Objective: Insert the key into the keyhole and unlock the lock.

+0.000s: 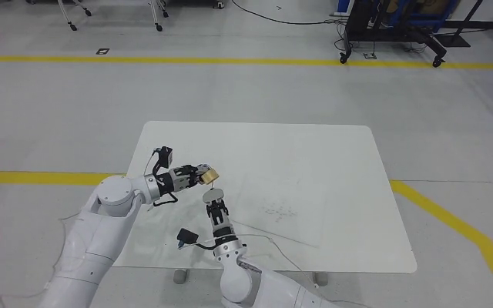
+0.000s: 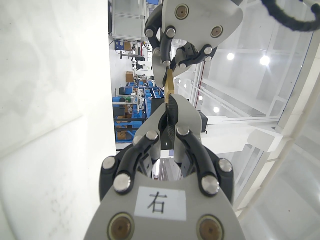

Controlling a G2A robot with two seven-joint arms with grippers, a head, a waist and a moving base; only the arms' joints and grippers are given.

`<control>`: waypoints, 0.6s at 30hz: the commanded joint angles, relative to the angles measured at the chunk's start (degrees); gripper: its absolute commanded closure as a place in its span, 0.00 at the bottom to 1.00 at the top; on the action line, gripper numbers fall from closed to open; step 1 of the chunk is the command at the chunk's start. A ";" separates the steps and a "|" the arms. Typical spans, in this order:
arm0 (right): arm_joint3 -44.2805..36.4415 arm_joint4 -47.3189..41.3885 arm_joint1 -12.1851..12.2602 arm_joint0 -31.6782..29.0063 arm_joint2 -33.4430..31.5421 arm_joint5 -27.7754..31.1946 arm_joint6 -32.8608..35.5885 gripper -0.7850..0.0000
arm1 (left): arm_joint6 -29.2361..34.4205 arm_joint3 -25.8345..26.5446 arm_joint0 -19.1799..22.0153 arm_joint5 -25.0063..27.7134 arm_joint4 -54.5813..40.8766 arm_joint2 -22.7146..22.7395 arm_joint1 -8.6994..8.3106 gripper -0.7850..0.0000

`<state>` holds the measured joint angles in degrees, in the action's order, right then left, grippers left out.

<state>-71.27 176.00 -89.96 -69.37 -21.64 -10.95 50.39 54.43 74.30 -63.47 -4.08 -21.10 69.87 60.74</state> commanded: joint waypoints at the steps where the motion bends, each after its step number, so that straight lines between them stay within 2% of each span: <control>1: -0.23 0.00 0.07 -0.19 0.15 0.22 -0.39 1.00 | -0.10 0.03 -0.02 0.01 0.07 0.00 -0.01 1.00; 11: -2.87 0.00 1.55 -0.84 1.18 1.63 -2.00 1.00 | 1.04 1.34 -0.20 2.04 5.11 -0.38 -0.46 1.00; 18: -5.16 0.00 2.64 -1.65 1.12 2.59 -3.32 1.00 | 2.24 1.13 -0.41 2.53 3.90 0.29 -0.62 1.00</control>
<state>-75.96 176.00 -87.50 -70.63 -20.27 -8.29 47.88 56.23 75.59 -63.90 -1.53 -16.91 69.96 60.17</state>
